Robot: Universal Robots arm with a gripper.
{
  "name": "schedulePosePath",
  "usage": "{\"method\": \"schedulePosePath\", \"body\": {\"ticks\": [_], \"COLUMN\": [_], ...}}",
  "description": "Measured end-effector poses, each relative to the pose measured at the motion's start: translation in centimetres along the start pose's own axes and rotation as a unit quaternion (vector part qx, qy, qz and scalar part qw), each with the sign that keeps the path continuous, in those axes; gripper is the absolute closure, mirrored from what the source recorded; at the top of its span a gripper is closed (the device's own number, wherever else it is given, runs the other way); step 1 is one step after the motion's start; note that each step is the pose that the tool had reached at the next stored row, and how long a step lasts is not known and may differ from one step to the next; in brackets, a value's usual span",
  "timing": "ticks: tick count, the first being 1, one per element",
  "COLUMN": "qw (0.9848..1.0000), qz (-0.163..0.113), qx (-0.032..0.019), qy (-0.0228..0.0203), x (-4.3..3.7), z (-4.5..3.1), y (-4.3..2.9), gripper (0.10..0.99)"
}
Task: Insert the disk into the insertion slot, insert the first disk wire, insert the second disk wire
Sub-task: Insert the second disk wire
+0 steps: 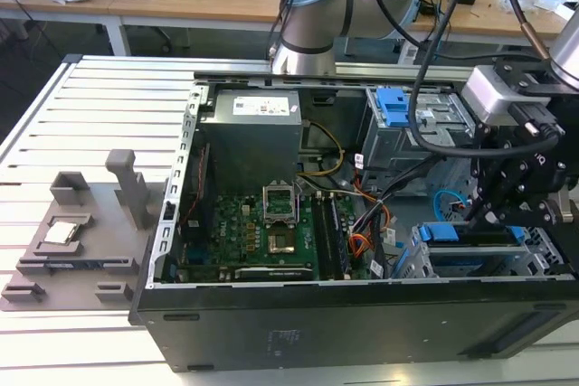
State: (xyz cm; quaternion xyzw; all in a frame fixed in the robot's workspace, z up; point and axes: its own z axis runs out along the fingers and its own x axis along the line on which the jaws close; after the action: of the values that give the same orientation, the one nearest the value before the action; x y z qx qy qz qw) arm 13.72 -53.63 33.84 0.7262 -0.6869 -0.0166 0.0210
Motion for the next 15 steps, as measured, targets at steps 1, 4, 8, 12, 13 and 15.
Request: {"method": "schedulePosePath", "body": {"ticks": [1,4,8,12,13,15], "qw": [1.0,1.0,1.0,1.0,1.0,1.0], "qz": [0.0,0.0,0.0,0.0,0.0,0.0], "qx": [-0.0001,0.0,0.0,0.0,0.0,0.0], "qy": [0.0,-0.0003,-0.0004,-0.0005,-0.0005,-0.0004], "x": [0.0,-0.01,0.0,-0.06,-0.19,-0.34], "z": [0.2,0.35,0.28,-1.91,-2.59,-3.76], "y": [0.06,0.09,0.09,0.21,0.24,0.29], "gripper": [0.922,0.922,0.851,0.851,0.851,0.867]}}
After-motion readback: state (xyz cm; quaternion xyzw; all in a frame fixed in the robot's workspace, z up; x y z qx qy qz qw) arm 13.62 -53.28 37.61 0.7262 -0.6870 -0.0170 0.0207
